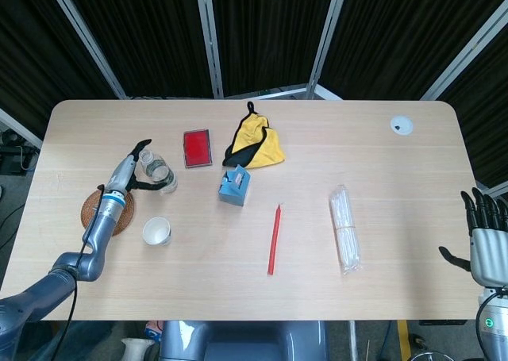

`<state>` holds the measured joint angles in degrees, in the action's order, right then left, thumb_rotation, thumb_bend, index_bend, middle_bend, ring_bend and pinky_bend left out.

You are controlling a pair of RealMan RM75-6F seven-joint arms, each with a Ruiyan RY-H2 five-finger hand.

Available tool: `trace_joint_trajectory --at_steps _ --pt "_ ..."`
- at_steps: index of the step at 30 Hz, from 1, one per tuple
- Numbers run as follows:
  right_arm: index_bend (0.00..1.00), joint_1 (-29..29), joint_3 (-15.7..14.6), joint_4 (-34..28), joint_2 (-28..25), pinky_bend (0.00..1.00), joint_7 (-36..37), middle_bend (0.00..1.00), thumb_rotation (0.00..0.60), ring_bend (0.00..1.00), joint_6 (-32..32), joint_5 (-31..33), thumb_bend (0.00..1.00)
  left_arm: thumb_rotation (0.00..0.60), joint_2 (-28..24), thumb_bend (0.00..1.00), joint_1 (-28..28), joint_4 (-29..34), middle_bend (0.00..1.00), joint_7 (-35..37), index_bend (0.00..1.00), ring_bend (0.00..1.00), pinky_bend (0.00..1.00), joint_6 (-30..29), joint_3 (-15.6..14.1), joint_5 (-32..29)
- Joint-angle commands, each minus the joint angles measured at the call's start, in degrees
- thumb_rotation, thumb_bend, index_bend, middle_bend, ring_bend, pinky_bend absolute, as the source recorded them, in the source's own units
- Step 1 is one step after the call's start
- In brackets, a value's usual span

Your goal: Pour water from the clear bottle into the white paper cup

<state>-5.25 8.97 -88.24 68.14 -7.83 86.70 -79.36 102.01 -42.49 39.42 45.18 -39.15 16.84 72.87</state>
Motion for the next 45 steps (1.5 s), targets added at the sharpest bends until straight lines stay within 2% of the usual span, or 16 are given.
trace_joint_trajectory --at_steps 1,4,7,11,17,22,31,39,45 --pt "0.0 0.0 0.0 0.0 -0.1 0.0 0.0 0.0 0.6 0.0 -0.1 0.1 0.0 0.6 1.7 0.0 -1.1 -2.4 0.08 3.2 0.07 0.01 0.07 0.7 -0.7 1.3" --pt "0.0 0.0 0.0 0.1 0.0 0.0 -0.2 0.0 0.6 0.0 -0.3 0.3 0.0 0.6 2.5 0.0 -1.4 -3.6 0.21 6.0 0.23 0.06 0.12 0.7 -0.8 1.6" --pt "0.0 -0.1 0.0 0.3 0.0 0.0 -0.1 0.0 0.6 0.0 -0.5 0.4 0.0 0.6 3.4 0.05 -1.7 -4.9 0.29 8.3 0.35 0.12 0.17 0.9 -1.1 2.0" --pt "0.0 -0.2 0.0 0.4 -0.1 0.0 0.1 0.0 0.6 0.0 -0.7 0.6 0.0 0.6 4.1 0.15 -2.0 -5.6 0.35 11.7 0.44 0.17 0.22 0.8 -1.2 2.4" --pt "0.0 -0.2 0.0 0.4 -0.1 0.0 0.3 0.0 0.6 0.0 -0.8 0.6 0.0 0.6 4.4 0.29 -2.4 -5.7 0.42 15.1 0.54 0.22 0.27 -0.3 -1.1 3.0" --pt "0.0 -0.2 -0.1 0.4 -0.2 0.0 0.4 0.0 0.6 0.0 -0.8 0.5 0.0 0.6 3.9 0.38 -2.5 -4.8 0.43 16.1 0.55 0.23 0.29 -0.9 -1.1 3.0" --pt "0.0 -0.1 -0.3 0.0 -0.3 0.0 0.5 0.0 0.6 0.0 -0.9 0.3 0.0 0.6 -1.1 0.46 -1.3 0.4 0.44 16.7 0.57 0.24 0.3 -2.9 -1.9 4.2" --pt "0.0 0.1 -0.8 -0.6 -0.4 0.0 0.4 0.0 0.6 0.0 -0.5 -0.5 0.0 0.6 -12.2 0.48 0.8 7.2 0.45 11.6 0.58 0.25 0.31 -3.7 -7.2 9.1" --pt "0.0 0.2 -1.3 -1.3 -0.4 0.0 -0.2 0.0 0.6 0.0 0.1 -1.6 0.0 0.6 -18.3 0.5 3.2 9.3 0.46 5.7 0.58 0.25 0.31 -5.0 -11.0 11.3"
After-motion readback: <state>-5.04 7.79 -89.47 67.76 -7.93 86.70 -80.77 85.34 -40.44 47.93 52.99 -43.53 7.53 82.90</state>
